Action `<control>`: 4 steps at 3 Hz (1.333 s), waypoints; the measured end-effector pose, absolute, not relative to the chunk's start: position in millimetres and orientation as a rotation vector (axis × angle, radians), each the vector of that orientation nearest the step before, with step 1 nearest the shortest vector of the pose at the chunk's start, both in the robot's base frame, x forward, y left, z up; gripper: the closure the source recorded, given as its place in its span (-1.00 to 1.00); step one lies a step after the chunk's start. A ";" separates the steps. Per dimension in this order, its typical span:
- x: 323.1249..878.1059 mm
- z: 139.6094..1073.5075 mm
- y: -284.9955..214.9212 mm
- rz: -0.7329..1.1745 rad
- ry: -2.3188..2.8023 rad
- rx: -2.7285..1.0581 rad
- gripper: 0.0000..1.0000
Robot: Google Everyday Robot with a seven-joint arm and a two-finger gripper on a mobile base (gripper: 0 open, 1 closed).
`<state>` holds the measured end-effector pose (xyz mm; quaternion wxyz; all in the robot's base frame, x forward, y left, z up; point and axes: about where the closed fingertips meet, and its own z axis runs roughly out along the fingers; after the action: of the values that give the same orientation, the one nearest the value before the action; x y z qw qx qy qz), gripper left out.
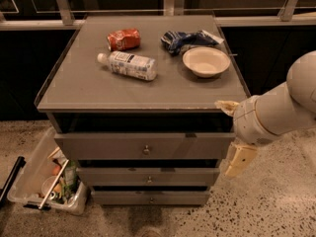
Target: Open top drawer
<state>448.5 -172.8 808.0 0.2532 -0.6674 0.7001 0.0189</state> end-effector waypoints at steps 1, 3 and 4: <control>457.1 773.1 -180.6 0.118 1.942 -1.782 -1.00; 464.1 750.0 -176.3 0.135 1.965 -1.806 -1.00; 470.7 733.3 -176.0 0.134 1.968 -1.814 -1.00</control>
Offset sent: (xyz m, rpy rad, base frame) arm 0.0075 -0.0074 -0.0292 0.0301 0.0367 -0.0219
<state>470.7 -176.0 733.3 0.2290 -0.6589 0.7149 0.0486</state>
